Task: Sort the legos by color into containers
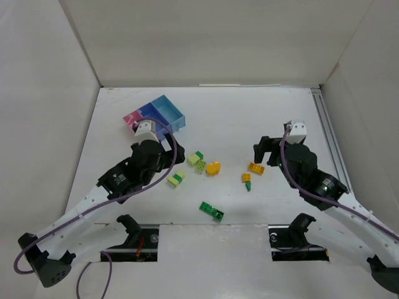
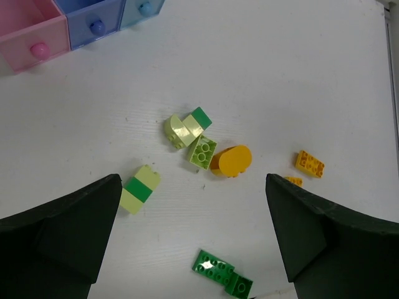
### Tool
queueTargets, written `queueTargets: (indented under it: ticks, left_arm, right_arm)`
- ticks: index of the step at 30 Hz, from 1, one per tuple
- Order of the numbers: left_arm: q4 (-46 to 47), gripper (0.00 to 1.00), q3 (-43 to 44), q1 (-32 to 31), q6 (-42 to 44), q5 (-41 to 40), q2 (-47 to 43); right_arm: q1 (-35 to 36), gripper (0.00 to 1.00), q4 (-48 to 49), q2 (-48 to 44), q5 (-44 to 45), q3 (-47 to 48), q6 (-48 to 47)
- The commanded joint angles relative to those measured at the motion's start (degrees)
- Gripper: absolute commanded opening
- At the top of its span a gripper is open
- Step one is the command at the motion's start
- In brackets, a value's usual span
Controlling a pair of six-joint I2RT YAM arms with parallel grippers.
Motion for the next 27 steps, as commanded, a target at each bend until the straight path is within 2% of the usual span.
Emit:
queueTargets:
  ticks: [1,9,14,18,20,22,25,27]
  left_arm:
    - [0.73,1.0,1.77,0.06,2.1,1.11,-0.77]
    - [6.79,1.0,0.72,0.06,7.19,8.84,1.43]
    - [12.85,1.0,0.19,0.06,10.8,15.08,6.6]
    - [16.81,1.0,2.73,0.06,13.34,18.42,16.51]
    - [16.81,1.0,6.58,-2.21,14.58,19.49,20.31]
    - [16.81,1.0,9.41,-5.37,17.03,18.7,25.91]
    - [16.2,1.0,14.94,-6.7,19.41,20.79,31.56]
    - [13.93,0.95,19.59,-7.93,22.48,22.21,37.45]
  right_arm:
    - [-0.22,1.0,-1.85,1.94,2.18,2.15,0.39]
    - [-0.93,1.0,-3.69,5.55,3.23,2.15,2.06]
    - [-7.94,1.0,-6.58,6.6,0.87,1.62,4.7]
    - [-17.34,1.0,-10.72,10.46,-6.16,3.73,4.7]
    - [-21.64,1.0,-12.3,11.95,-8.11,5.12,4.7]
    - [-23.77,1.0,-14.41,13.19,-8.11,5.75,4.7]
    - [-27.81,1.0,-15.99,14.69,-10.03,6.28,4.09]
    - [-30.44,1.0,-16.0,14.69,-13.19,6.8,3.56]
